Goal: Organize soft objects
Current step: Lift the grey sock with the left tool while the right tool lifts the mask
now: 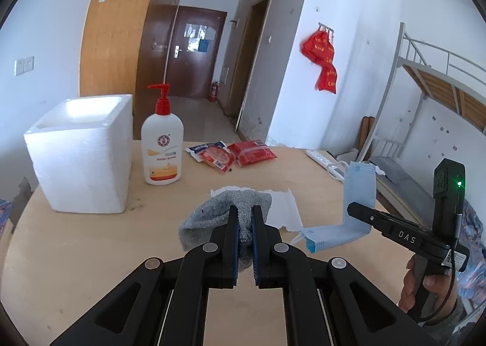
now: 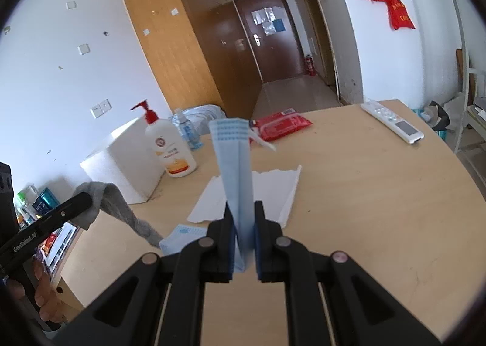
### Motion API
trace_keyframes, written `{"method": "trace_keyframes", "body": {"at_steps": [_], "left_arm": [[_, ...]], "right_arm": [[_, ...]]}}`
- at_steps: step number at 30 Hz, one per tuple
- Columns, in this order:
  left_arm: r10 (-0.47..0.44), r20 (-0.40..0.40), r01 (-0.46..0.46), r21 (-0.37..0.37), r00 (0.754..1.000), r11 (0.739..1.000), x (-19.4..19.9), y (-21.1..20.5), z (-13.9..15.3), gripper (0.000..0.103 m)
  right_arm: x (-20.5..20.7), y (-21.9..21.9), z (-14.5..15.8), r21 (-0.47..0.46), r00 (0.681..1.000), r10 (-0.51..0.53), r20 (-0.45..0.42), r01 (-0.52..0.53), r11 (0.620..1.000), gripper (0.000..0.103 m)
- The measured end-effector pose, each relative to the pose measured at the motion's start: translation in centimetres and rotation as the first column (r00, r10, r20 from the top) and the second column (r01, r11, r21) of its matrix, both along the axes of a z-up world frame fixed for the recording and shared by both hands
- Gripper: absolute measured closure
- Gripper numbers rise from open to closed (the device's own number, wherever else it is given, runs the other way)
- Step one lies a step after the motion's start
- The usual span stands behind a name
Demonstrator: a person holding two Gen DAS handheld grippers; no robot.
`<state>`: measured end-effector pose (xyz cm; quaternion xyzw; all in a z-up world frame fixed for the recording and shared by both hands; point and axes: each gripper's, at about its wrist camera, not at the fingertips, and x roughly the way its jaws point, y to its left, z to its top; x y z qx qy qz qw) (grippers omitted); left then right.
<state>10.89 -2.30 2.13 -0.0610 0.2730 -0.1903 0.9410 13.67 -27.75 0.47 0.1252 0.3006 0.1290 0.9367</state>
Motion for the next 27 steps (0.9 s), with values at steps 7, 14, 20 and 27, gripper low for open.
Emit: {"method": "trace_keyframes", "body": {"at_steps": [7,14,20,27], "left_arm": [[0.040,0.042,-0.040,-0.002,0.998,0.999,-2.6,1.6,0.9,0.096],[0.099,0.059,-0.100,0.020,0.993,0.995,-4.9,3.1,1.2,0.096],[0.135,0.077,-0.138,0.031,0.988,0.990,-6.7,4.3,1.5,0.096],[0.189,0.085,-0.192,0.035,0.978,0.981,-8.6,5.8,1.4,0.096]], "right_arm": [[-1.8,1.3,1.2,-0.008,0.999,0.026,0.034,-0.026,1.000,0.090],[-3.0,2.9,1.8,-0.021,0.996,0.065,0.055,-0.064,0.998,0.090],[-3.8,4.4,2.1,-0.026,0.992,0.111,0.068,-0.109,0.994,0.090],[-4.8,6.1,2.4,-0.040,0.984,0.155,0.083,-0.152,0.988,0.090]]}}
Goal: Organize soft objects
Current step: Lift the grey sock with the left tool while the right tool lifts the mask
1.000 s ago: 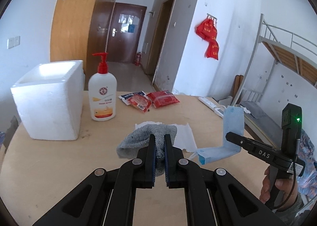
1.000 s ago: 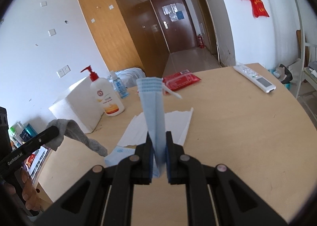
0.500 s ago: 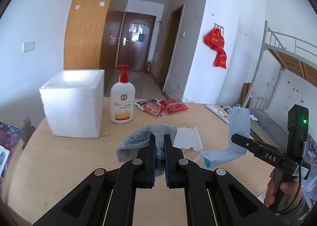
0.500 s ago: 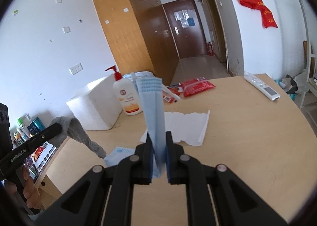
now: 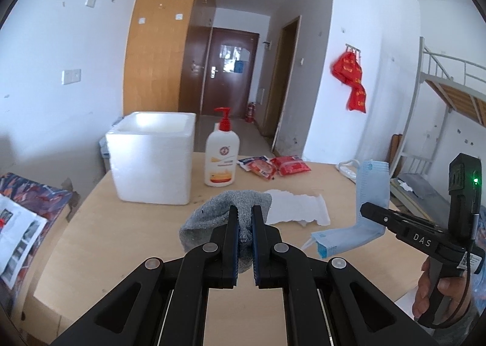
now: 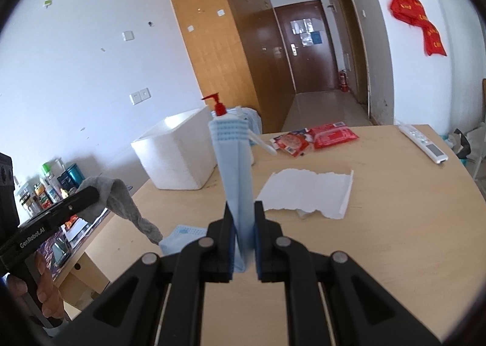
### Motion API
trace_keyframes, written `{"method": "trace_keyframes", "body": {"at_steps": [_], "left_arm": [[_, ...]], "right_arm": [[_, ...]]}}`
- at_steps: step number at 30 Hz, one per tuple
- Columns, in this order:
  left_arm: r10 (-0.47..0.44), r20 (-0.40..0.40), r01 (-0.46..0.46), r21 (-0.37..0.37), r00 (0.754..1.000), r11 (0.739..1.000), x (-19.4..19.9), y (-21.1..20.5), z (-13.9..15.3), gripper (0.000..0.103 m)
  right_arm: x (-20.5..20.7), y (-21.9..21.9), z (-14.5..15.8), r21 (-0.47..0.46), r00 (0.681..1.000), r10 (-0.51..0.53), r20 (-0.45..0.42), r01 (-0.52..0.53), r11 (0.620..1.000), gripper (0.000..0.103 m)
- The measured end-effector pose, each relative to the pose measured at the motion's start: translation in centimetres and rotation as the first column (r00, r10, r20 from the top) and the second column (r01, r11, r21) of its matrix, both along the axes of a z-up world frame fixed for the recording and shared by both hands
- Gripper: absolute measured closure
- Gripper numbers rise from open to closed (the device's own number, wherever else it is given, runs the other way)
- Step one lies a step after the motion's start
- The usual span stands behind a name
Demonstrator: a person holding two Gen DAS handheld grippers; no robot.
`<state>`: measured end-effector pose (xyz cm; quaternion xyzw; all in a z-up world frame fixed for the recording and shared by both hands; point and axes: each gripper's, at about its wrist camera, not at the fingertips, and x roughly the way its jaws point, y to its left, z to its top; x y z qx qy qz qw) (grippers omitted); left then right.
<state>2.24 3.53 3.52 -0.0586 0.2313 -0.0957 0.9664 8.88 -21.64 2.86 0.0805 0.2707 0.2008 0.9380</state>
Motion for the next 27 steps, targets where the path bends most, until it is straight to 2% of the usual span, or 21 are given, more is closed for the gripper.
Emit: {"method": "trace_keyframes", "body": {"at_steps": [6,15,27], "left_arm": [[0.053,0.006,-0.053,-0.005,0.999,0.999,-1.8,1.5,0.0,0.096],[0.137,0.019,-0.138,0.026,0.990,0.990,-4.3,3.4,0.1,0.096],[0.290,0.012,-0.290,0.065,0.957,0.955,-6.2,7.1,-0.2,0.096]], "right_arm": [[-1.5,1.5,0.1,-0.010,0.999,0.033,0.010,-0.032,0.999,0.090],[-2.7,4.7,0.2,-0.024,0.994,0.105,0.024,-0.105,0.994,0.090],[-2.4,10.7,-0.4,-0.045,0.965,0.261,0.021,-0.260,0.964,0.090]]}}
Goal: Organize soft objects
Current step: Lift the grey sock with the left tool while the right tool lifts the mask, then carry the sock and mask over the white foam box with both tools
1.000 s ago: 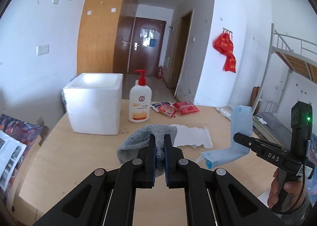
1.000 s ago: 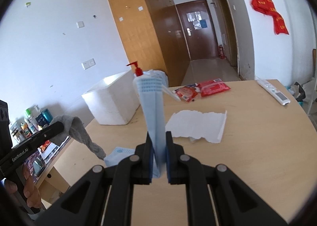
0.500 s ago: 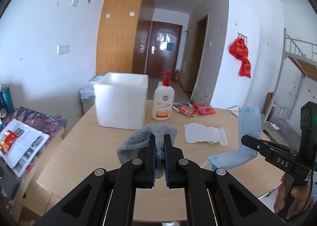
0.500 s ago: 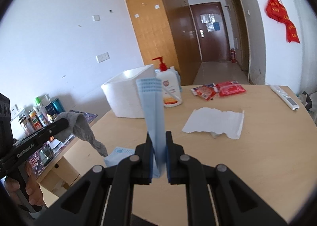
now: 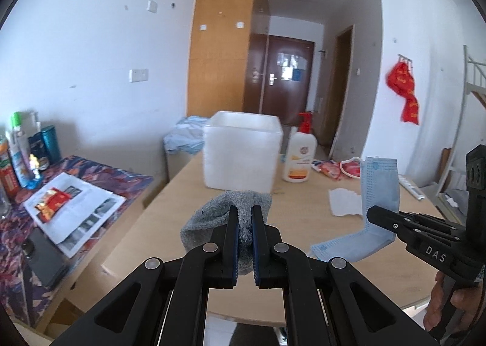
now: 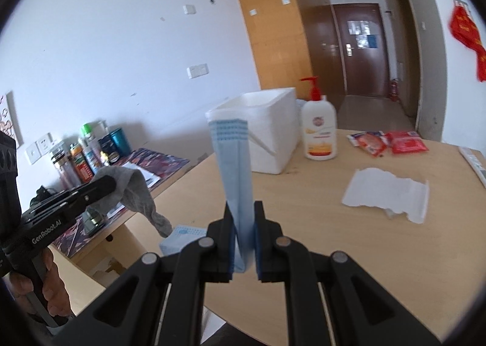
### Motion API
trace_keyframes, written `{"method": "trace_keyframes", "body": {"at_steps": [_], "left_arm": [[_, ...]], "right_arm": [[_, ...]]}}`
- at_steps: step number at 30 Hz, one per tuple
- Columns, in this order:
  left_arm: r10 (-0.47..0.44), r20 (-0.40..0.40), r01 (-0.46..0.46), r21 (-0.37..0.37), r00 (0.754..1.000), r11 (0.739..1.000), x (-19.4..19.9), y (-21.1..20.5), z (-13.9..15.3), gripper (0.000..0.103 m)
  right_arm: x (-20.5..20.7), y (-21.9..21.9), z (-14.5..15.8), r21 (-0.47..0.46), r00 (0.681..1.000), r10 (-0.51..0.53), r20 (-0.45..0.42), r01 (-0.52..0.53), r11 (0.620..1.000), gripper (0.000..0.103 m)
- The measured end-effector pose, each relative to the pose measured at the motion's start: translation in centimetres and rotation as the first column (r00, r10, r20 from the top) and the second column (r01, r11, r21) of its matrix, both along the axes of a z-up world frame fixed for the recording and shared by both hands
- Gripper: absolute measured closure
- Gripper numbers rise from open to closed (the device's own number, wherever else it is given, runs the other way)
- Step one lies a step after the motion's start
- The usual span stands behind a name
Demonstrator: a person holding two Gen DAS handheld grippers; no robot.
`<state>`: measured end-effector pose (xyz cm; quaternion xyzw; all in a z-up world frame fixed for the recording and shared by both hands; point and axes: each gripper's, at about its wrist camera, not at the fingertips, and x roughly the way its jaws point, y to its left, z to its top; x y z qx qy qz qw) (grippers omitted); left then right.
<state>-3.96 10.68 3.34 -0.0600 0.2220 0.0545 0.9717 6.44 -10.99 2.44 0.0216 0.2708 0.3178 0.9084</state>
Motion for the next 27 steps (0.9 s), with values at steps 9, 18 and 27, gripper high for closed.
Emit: {"method": "trace_keyframes", "body": {"at_steps": [9,18,27], "left_arm": [[0.026,-0.006,-0.026,-0.011,1.000,1.000,0.2,1.5,-0.3,0.096],[-0.010,-0.003,0.010,-0.014,1.000,1.000,2.1,1.1,0.0,0.096],[-0.017,0.005,0.017,-0.016,1.000,1.000,3.8,1.6,1.0,0.096]], "right_arm": [[0.6,2.0,0.0,-0.009,0.999,0.040,-0.002,-0.040,0.999,0.090],[1.5,2.2,0.2,-0.019,1.000,0.019,-0.006,-0.019,1.000,0.090],[2.9,2.5,1.2,-0.019,1.000,0.002,0.005,-0.002,1.000,0.090]]}}
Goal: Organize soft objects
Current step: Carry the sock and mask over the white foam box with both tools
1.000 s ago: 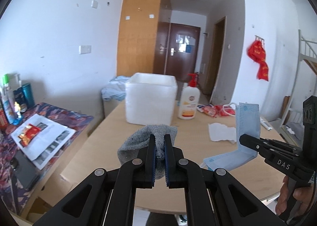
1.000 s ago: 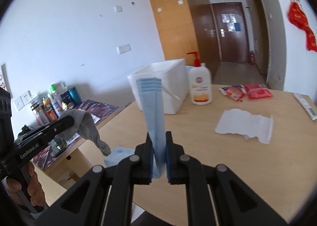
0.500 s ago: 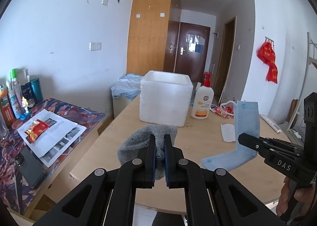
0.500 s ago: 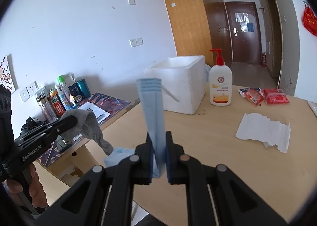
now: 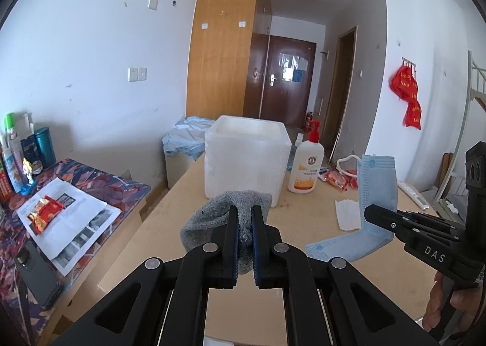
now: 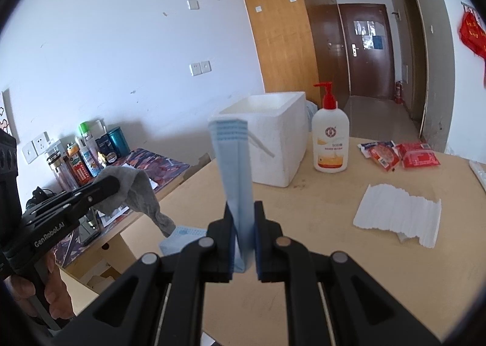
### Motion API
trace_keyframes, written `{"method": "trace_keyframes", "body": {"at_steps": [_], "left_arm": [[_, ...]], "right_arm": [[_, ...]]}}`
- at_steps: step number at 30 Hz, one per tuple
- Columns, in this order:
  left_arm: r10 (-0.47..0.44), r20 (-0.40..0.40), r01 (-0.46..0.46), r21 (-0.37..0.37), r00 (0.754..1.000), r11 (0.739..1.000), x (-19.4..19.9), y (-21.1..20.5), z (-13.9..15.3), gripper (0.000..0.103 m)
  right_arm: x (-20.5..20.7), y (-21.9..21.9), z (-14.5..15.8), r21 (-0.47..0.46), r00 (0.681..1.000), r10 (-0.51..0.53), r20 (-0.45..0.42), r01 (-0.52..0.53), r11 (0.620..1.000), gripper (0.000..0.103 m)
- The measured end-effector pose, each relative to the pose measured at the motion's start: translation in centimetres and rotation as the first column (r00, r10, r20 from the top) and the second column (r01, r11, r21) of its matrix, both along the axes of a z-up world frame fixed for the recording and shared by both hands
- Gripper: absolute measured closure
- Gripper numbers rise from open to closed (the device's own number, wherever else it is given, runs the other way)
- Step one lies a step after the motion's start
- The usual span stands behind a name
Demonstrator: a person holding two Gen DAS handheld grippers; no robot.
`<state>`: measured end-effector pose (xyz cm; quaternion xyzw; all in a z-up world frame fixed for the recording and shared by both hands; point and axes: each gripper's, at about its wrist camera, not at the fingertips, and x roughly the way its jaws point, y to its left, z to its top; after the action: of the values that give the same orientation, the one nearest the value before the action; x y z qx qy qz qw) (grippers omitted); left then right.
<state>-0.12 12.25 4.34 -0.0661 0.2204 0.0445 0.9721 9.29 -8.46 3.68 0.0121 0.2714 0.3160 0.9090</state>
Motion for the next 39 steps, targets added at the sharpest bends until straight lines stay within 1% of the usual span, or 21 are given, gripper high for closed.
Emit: {"method": "trace_keyframes", "body": {"at_steps": [12,15,17,24,39], "left_arm": [[-0.002,0.037,0.001,0.024,0.999,1.000,2.6,0.3,2.8,0.096],[-0.002,0.053,0.000,0.041,0.999,0.999,3.2,0.2,3.5,0.096],[-0.012,0.057,0.010,0.038,0.998,0.999,3.8,0.2,4.0,0.096],[-0.016,0.081,0.012,0.057,0.997,0.998,5.6,0.1,5.3,0.096],[-0.021,0.084,0.014,0.077,0.996,0.997,10.6,0.5,6.6,0.096]], "right_arm": [[1.6,0.2,2.3,0.016,0.999,-0.001,0.039,0.001,1.000,0.090],[2.0,0.5,3.1,0.013,0.998,0.003,0.058,-0.004,1.000,0.090],[2.4,0.6,3.5,0.016,0.998,0.006,0.066,-0.007,1.000,0.090],[4.0,1.4,4.3,0.014,0.997,0.015,0.081,-0.016,1.000,0.090],[8.4,3.4,5.8,-0.010,0.995,0.028,0.097,-0.027,1.000,0.090]]}}
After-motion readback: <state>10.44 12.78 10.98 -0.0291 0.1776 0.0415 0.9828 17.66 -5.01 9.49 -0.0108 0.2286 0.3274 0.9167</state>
